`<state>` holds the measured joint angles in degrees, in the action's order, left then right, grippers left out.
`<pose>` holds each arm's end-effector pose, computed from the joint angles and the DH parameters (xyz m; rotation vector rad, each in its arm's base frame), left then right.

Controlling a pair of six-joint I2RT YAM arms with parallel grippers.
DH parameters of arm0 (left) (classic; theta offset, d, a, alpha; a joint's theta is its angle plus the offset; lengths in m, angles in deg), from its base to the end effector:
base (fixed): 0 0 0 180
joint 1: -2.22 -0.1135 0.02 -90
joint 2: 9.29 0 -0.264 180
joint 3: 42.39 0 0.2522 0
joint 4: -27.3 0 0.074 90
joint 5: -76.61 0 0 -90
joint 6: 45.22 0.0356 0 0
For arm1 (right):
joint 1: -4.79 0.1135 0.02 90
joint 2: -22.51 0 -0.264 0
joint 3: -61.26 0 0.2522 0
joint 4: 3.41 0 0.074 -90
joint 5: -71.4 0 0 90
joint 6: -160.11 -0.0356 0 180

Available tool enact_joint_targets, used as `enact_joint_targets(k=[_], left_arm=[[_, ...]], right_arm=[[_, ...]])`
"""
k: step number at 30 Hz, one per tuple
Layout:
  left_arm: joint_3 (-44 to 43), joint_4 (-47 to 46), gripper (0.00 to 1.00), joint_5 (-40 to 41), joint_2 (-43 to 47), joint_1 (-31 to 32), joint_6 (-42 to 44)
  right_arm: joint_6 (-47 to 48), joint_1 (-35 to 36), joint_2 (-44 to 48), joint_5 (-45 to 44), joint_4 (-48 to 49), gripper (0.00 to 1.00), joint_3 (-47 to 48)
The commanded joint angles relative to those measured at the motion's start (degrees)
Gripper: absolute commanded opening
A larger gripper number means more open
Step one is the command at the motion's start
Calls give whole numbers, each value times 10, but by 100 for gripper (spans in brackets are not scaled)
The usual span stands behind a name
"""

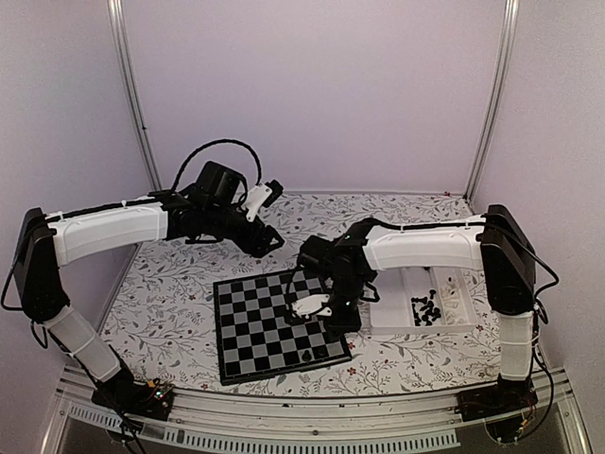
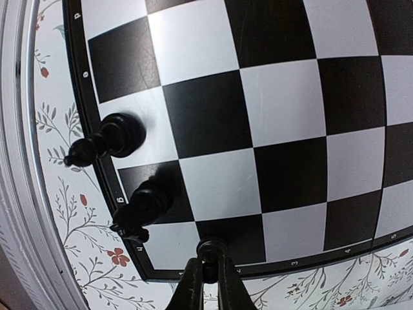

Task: Set up the chess pieces on the board
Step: Place the chess piece on the chessboard, then pick up the chess piece from the storage box.

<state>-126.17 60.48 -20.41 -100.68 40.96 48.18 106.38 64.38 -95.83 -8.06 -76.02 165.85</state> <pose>0.2774 -0.2282 0.2726 0.8942 2.1399 -0.4577 0.1954 0.3459 0.1771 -2.3090 2.0719 0.3002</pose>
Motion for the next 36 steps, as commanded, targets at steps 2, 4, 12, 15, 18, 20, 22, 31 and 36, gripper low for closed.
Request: enact_joint_targets(k=[2,4,12,15,18,20,22,31,36], left_arm=[[-8,7,75,-5,14,1,4],[-8,8,75,-5,14,1,4],[-9,10,75,-8,11,1,4],[-9,10,75,-9,10,1,5],[-9,10,75,-8,10,1,4],[-9,11,75,-8,8,1,4],[-9,10,75,-8,8,1,5],[-13,7,75,-14,0,1,1],[-15,5,75,-18,-7,1,-1]], right_arm=[[6,2,-13,-11,15,8,18],[6,2,-13,-11,17,8,18],[5,2,-14,-23,20,19,18],[6,2,-9,-29,16,24,19],[11,-2,10,-39,9,29,19],[13,-13,29,-27,4,34,18],[15,-33,54,-9,-4,38,16],[2,-252,165,-9,13,34,-50],[8,-356,209,-25,53,28,-136]])
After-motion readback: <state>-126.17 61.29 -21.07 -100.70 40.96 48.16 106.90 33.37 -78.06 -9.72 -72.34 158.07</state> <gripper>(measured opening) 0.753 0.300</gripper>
